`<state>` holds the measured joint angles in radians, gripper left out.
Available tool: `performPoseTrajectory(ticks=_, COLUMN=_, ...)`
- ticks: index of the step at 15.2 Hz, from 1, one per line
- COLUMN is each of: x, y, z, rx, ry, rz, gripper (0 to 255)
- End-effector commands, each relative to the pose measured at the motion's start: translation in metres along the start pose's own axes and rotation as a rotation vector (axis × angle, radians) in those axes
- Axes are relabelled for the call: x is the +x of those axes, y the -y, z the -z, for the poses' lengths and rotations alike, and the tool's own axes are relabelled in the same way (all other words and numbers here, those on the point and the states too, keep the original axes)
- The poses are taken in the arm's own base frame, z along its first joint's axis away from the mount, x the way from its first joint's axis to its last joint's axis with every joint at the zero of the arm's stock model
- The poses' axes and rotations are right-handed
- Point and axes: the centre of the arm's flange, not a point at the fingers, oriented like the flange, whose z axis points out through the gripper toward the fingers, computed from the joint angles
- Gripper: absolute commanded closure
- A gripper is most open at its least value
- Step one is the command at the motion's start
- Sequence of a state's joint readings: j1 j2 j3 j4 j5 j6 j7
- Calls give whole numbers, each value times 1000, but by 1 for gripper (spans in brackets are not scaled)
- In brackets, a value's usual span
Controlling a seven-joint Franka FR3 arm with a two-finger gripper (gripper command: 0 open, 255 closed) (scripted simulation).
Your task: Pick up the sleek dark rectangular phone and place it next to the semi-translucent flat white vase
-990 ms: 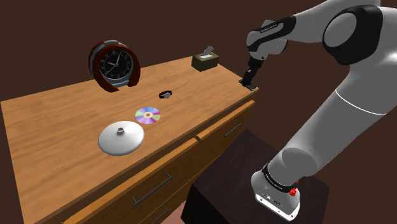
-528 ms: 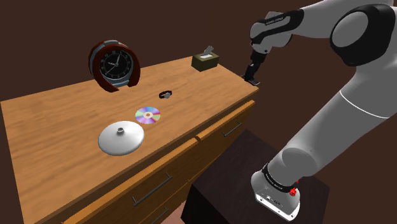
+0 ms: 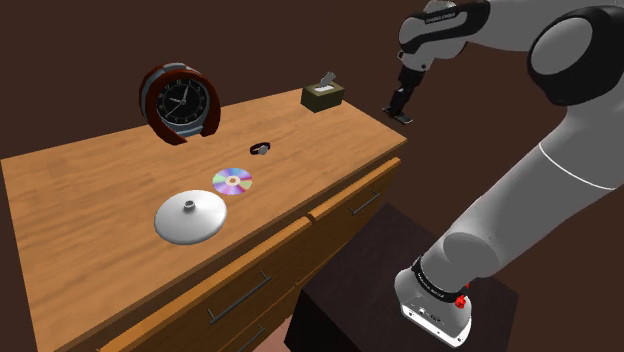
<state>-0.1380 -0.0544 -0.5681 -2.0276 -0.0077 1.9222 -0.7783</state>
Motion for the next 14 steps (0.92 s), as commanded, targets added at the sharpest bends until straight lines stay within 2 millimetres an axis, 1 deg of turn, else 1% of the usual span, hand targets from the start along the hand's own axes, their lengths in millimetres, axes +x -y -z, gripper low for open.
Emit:
performPoseTrajectory(ticks=1, x=-1, y=1, z=10, rx=0, ry=0, rz=0, gripper=255)
performPoseTrajectory(ticks=14, x=22, y=170, z=1, rx=0, ry=0, rz=0, gripper=255)
